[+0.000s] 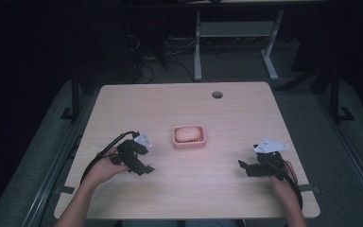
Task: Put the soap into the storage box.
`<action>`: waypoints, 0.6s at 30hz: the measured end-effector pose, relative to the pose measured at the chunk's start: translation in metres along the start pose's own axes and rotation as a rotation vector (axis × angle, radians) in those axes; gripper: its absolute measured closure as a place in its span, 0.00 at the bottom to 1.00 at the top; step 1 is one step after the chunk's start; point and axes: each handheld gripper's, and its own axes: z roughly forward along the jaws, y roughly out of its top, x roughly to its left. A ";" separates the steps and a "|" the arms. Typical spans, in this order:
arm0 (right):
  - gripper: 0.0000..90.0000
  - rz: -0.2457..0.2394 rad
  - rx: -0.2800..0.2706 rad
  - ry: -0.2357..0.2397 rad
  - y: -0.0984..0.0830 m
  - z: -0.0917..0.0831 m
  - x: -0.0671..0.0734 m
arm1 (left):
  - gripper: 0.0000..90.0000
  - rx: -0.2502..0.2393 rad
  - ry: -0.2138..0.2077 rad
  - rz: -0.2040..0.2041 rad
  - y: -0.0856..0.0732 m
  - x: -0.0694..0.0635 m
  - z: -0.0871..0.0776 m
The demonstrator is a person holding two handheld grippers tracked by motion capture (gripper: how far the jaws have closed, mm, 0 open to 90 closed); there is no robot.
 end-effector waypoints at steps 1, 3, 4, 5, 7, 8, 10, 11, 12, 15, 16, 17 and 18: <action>0.15 0.002 0.000 0.001 0.000 0.000 0.000 | 0.26 -0.001 0.004 -0.002 -0.002 0.000 0.000; 0.15 0.006 0.002 0.000 0.000 -0.001 -0.001 | 0.26 -0.001 0.000 -0.005 -0.005 -0.001 -0.001; 0.15 0.008 0.003 0.000 -0.001 -0.001 -0.001 | 0.26 0.002 0.001 -0.006 -0.006 -0.001 -0.001; 0.15 0.008 0.003 0.001 -0.001 -0.001 -0.001 | 0.26 -0.003 0.003 -0.014 -0.008 -0.002 0.000; 0.15 0.006 0.005 0.000 -0.001 0.000 -0.001 | 0.26 0.004 0.003 -0.011 -0.011 -0.001 -0.001; 0.15 0.006 0.006 0.000 -0.001 0.000 -0.001 | 0.26 -0.004 0.003 -0.023 -0.012 -0.002 -0.001; 0.15 0.006 0.007 -0.001 -0.001 0.000 -0.002 | 0.26 -0.008 0.006 -0.023 -0.016 -0.003 -0.002; 0.15 0.008 0.009 -0.001 -0.002 0.000 -0.001 | 0.27 -0.008 0.007 -0.022 -0.017 -0.003 -0.002; 0.15 0.008 0.010 -0.001 -0.002 0.000 -0.002 | 0.27 -0.006 0.008 -0.021 -0.018 -0.003 -0.002; 0.15 0.007 0.009 -0.001 -0.002 -0.001 -0.002 | 0.27 -0.016 0.008 -0.029 -0.022 -0.005 -0.003; 0.15 0.007 0.007 -0.002 -0.003 -0.001 -0.002 | 0.27 -0.012 0.009 -0.019 -0.023 -0.005 -0.004; 0.15 0.008 0.008 -0.004 -0.003 -0.001 -0.002 | 0.27 -0.021 0.010 -0.030 -0.024 -0.006 -0.004; 0.15 0.009 0.009 -0.004 -0.003 -0.001 -0.003 | 0.27 -0.019 0.010 -0.031 -0.025 -0.006 -0.004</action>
